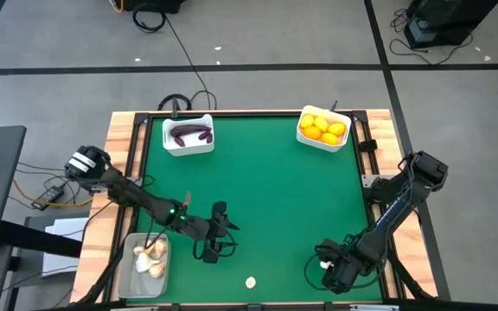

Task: Sort produce into baskets
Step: Put the right white garlic into the gray bin

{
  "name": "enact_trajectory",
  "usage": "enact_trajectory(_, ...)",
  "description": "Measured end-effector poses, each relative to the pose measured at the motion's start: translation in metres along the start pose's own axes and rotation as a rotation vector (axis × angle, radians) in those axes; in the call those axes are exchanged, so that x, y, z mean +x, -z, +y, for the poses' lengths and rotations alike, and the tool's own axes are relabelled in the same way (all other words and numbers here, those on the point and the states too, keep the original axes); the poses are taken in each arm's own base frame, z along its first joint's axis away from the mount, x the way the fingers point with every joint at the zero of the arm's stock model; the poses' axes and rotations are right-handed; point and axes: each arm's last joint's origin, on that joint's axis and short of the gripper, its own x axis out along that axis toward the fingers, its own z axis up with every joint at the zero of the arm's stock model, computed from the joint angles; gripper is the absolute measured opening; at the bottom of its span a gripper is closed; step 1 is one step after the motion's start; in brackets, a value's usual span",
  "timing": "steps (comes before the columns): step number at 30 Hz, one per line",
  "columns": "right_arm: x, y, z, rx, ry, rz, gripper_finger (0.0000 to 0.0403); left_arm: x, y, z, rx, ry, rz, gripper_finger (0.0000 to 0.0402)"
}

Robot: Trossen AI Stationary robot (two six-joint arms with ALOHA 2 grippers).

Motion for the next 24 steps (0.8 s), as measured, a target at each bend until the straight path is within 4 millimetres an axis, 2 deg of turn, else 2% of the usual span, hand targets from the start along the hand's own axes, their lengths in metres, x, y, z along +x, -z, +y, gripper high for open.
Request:
enact_trajectory(7,0.011,0.001,-0.010,-0.003,0.023,0.030,0.0185,0.005,0.000,-0.002,-0.010,0.007,-0.034,0.0232)
enact_trajectory(10,0.012,0.001,-0.009,-0.040,0.013,0.031,0.0143,0.005,0.000,-0.002,-0.011,0.007,-0.035,0.0232)
enact_trajectory(14,0.012,0.001,-0.008,-0.084,0.000,0.027,0.0061,0.005,-0.002,-0.002,-0.017,0.011,-0.055,0.0232)
enact_trajectory(16,0.011,-0.001,-0.008,-0.091,0.001,0.007,0.0037,0.005,-0.005,-0.002,-0.025,0.017,-0.083,0.0232)
enact_trajectory(20,0.005,-0.007,-0.007,-0.095,0.038,-0.127,0.0036,0.004,-0.010,-0.003,-0.040,0.027,-0.133,0.0232)
enact_trajectory(24,-0.003,-0.019,-0.013,-0.089,0.146,-0.371,0.0034,0.004,-0.013,-0.004,-0.051,0.034,-0.167,0.0232)
